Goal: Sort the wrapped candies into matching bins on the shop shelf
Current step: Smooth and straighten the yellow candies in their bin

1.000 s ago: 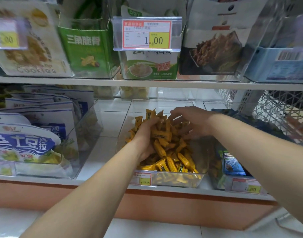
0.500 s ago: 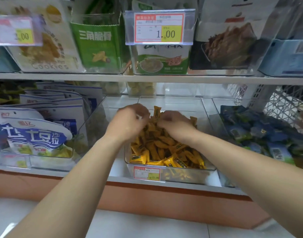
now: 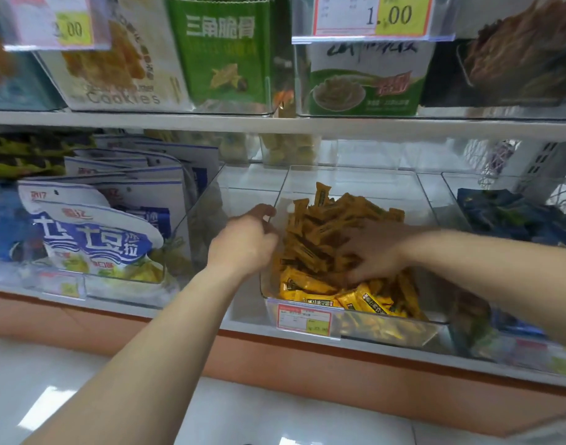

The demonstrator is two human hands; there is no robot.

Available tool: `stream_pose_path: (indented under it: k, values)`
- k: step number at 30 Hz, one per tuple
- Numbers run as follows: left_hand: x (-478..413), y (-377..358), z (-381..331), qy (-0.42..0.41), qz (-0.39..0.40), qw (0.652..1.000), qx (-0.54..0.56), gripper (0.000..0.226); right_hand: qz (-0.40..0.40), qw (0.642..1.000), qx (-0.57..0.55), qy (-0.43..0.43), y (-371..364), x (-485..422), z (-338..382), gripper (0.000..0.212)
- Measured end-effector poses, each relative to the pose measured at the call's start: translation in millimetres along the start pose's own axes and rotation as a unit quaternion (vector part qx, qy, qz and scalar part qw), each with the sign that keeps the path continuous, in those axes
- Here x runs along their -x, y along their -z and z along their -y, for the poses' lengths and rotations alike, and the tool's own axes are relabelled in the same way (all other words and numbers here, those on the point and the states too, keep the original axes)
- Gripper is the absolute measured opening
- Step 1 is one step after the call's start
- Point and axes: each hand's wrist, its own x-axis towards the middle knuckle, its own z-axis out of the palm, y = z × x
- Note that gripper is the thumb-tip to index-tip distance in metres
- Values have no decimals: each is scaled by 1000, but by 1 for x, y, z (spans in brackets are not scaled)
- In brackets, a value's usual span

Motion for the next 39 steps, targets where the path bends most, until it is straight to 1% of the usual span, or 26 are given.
stream_pose_path:
  k: [2, 3, 4, 5, 6, 7, 8, 9, 10, 11, 13, 15, 19, 20, 23, 27, 30, 32, 33, 34, 36, 37, 38, 39]
  values:
    - [4, -5, -6, -8, -1, 999, 33, 41, 23, 999, 32, -23, 5, 17, -17, 63]
    - [6, -8, -11, -14, -2, 999, 53, 41, 12, 998, 50, -33, 9, 23, -23, 60]
    - [8, -10, -15, -20, -2, 997, 69, 41, -23, 998, 56, -33, 14, 26, -24, 55]
    - [11, -11, -17, -21, -5, 997, 79, 40, -84, 996, 35, -9, 17, 26, -19, 48]
    - [14, -11, -18, -21, -12, 996, 85, 40, -153, 987, -24, 42, 18, 19, -10, 38]
    - [16, -11, -20, -19, -17, 996, 91, 40, -192, 972, -100, 97, 20, 14, 2, 29]
    - [10, -11, -5, -12, -14, 995, 94, 41, -186, 957, -165, 152, 23, -10, 26, 27]
    - [5, -10, 6, -7, -8, 996, 92, 42, -156, 947, -201, 195, 23, -30, 47, 32]
    - [6, -11, 6, -7, -8, 995, 96, 42, -110, 949, -198, 220, 17, -38, 58, 35]
    - [6, -10, 6, -4, -5, 995, 102, 43, -70, 957, -169, 225, 9, -46, 65, 40]
    - [8, -7, 1, -10, 1, 995, 103, 43, -29, 974, -95, 203, -2, -52, 64, 48]
    - [6, -4, 0, -4, 5, 996, 87, 45, -10, 985, -52, 166, -2, -52, 57, 52]
    - [9, 3, -2, 11, -9, 1000, 25, 45, 16, 991, 60, 122, 7, -40, 32, 62]
    - [10, 4, -3, 10, -11, 1000, 20, 45, 17, 991, 73, 112, 6, -35, 24, 62]
    - [12, 3, -5, 10, -5, 999, 34, 44, 9, 992, 81, 100, 2, -20, 2, 55]
    - [13, 1, -8, 7, 4, 998, 60, 43, 30, 996, 63, 58, 11, -4, -8, 51]
    - [13, -1, -11, 5, 8, 996, 85, 38, 40, 996, 73, 21, 22, 3, -12, 56]
    - [13, -2, -13, 1, 8, 995, 97, 37, 22, 999, 24, 5, 29, 3, -14, 56]
    - [13, -1, -13, -2, 7, 995, 97, 37, -2, 1000, -1, 3, 32, -1, -14, 53]
    - [14, -1, -13, -4, 8, 995, 99, 38, -45, 999, -19, 1, 34, -7, -12, 47]
    - [13, -1, -11, 2, 13, 994, 112, 42, -149, 988, -47, 6, 38, -28, -5, 26]
    - [14, 0, -11, 6, 16, 992, 121, 44, -176, 981, -81, 6, 39, -42, -1, 19]
    - [14, 0, -10, 6, 18, 991, 129, 46, -180, 977, -118, -3, 39, -56, 1, 28]
    - [15, 0, -10, 3, 17, 991, 134, 48, -165, 975, -145, -19, 39, -70, 1, 53]
